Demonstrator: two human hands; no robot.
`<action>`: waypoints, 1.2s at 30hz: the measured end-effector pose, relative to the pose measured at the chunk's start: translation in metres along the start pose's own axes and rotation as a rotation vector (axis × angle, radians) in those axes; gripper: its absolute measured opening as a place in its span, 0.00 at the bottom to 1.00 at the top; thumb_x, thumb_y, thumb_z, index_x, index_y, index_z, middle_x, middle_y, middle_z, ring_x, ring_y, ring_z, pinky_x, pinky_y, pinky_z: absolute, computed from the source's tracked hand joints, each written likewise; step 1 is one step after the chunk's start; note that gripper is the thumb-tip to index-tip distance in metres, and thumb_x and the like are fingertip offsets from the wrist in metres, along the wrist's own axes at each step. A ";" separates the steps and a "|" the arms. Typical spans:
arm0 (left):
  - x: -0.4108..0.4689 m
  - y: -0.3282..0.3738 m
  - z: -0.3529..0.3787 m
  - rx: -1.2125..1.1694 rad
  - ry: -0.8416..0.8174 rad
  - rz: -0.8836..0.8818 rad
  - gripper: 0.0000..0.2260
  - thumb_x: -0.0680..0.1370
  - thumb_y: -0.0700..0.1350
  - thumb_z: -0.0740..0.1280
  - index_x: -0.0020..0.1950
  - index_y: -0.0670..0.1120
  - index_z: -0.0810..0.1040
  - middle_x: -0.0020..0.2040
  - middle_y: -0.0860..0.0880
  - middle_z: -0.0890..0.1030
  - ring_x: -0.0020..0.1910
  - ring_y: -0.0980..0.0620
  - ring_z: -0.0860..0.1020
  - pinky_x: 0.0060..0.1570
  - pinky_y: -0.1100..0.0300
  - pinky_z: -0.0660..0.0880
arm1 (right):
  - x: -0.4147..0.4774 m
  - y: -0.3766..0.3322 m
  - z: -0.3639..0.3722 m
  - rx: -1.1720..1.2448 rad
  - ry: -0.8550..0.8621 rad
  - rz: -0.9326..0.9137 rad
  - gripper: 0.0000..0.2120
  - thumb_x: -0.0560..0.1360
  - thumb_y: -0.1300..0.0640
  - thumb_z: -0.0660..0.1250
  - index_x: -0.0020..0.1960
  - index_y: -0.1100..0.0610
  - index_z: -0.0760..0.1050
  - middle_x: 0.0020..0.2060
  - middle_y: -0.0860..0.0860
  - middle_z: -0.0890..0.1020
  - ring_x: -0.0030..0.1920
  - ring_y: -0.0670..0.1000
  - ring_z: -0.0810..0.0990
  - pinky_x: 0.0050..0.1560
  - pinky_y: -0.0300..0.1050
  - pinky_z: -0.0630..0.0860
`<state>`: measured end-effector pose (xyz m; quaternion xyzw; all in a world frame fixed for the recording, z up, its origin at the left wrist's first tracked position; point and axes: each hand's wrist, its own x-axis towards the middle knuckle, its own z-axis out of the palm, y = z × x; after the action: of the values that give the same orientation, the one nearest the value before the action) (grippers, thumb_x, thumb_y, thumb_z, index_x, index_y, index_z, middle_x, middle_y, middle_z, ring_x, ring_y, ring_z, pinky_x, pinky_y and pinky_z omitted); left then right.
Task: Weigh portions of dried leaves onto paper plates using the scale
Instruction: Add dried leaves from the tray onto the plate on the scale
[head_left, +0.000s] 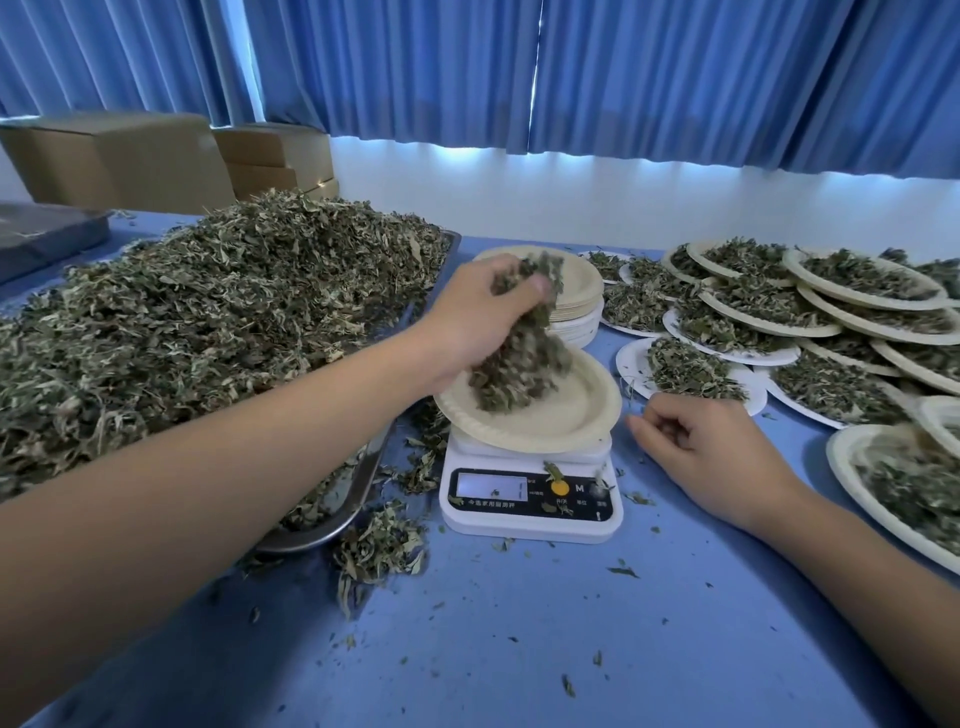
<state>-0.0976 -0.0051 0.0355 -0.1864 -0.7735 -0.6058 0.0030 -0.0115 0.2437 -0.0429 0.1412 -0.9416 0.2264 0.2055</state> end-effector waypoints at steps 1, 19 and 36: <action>-0.001 -0.001 -0.001 0.126 -0.044 0.056 0.10 0.81 0.48 0.68 0.50 0.42 0.81 0.46 0.47 0.83 0.46 0.53 0.81 0.57 0.51 0.77 | 0.000 0.000 0.000 0.002 -0.007 0.001 0.19 0.81 0.51 0.66 0.32 0.51 0.69 0.24 0.49 0.72 0.28 0.49 0.71 0.32 0.48 0.70; -0.009 0.008 -0.052 0.355 -0.114 0.157 0.09 0.79 0.50 0.71 0.58 0.51 0.84 0.54 0.55 0.85 0.54 0.59 0.82 0.57 0.64 0.77 | 0.000 -0.004 -0.003 0.012 -0.037 0.032 0.19 0.81 0.52 0.66 0.33 0.54 0.69 0.23 0.48 0.69 0.27 0.49 0.68 0.32 0.49 0.68; -0.012 0.005 -0.031 0.449 -0.218 0.276 0.13 0.76 0.52 0.74 0.60 0.52 0.83 0.52 0.55 0.84 0.49 0.56 0.82 0.45 0.69 0.73 | 0.000 -0.005 -0.003 0.007 -0.037 0.031 0.20 0.81 0.53 0.67 0.33 0.55 0.67 0.23 0.47 0.67 0.27 0.48 0.67 0.32 0.48 0.67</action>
<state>-0.0921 -0.0362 0.0452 -0.3487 -0.8513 -0.3895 0.0434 -0.0086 0.2410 -0.0387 0.1316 -0.9465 0.2302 0.1839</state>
